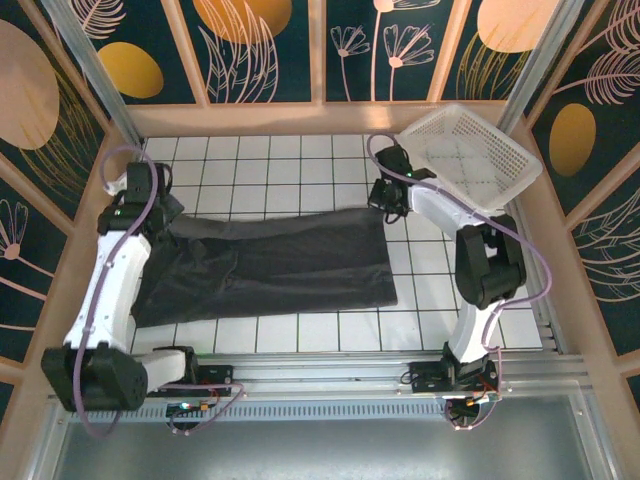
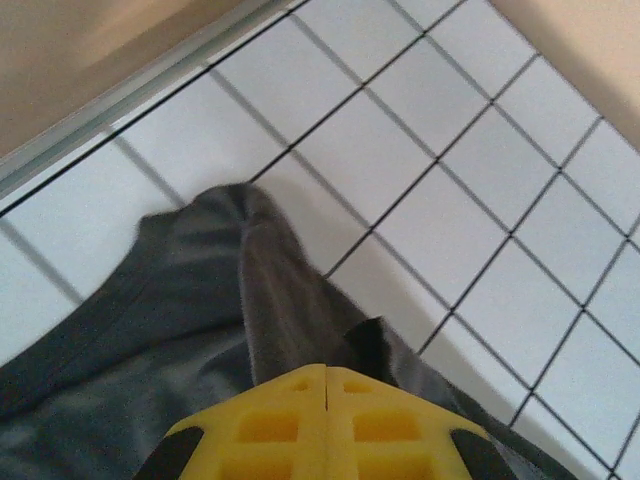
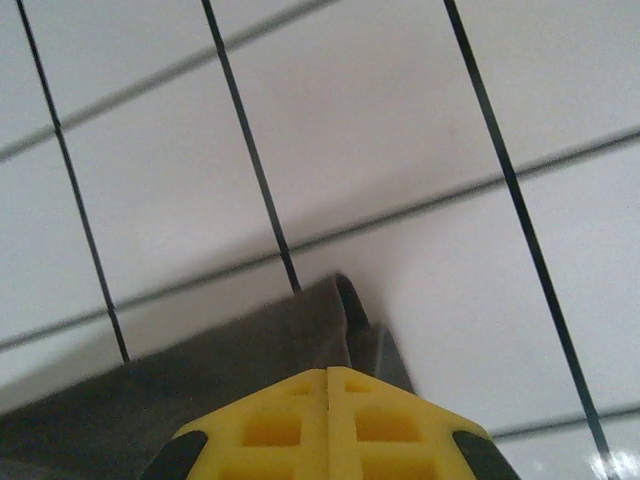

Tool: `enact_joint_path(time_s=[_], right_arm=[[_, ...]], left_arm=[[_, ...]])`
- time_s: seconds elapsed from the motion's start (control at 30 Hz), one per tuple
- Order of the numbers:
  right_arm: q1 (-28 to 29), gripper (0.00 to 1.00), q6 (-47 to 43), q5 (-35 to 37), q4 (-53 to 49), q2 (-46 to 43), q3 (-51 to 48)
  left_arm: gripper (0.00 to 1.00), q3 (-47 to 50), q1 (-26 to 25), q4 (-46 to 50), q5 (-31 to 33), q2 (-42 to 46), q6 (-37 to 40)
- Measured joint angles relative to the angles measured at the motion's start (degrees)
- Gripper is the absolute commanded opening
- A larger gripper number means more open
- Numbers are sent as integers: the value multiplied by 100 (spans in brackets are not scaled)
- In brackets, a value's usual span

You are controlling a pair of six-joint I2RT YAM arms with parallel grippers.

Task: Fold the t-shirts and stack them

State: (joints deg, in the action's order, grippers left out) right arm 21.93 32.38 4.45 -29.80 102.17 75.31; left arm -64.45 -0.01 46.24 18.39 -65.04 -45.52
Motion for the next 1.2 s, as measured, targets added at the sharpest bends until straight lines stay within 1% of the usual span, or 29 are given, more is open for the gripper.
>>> enact_joint_path(time_s=[0.17, 0.27, 0.4, 0.7, 1.03, 1.2], right_arm=[[24, 0, -155, -354, -37, -442, -772], [35, 0, -221, -597, -46, -452, -1119], [57, 0, -234, -758, -107, -452, -1366], [149, 0, -227, -680, -232, -452, -1368], [164, 0, -140, -249, -396, -459, -1561], [164, 0, -50, -90, -470, -463, -1585]], left_arm=[[0, 767, 0, 472, 190, 841, -483], [0, 1272, 0, 682, 199, 973, -787], [0, 1574, 0, 916, 205, 977, -1099], [0, 1709, 0, 1193, 380, 1158, -1506], [0, 2275, 0, 1622, 466, 1427, -2192], [0, 2273, 0, 1707, 645, 1436, -2339]])
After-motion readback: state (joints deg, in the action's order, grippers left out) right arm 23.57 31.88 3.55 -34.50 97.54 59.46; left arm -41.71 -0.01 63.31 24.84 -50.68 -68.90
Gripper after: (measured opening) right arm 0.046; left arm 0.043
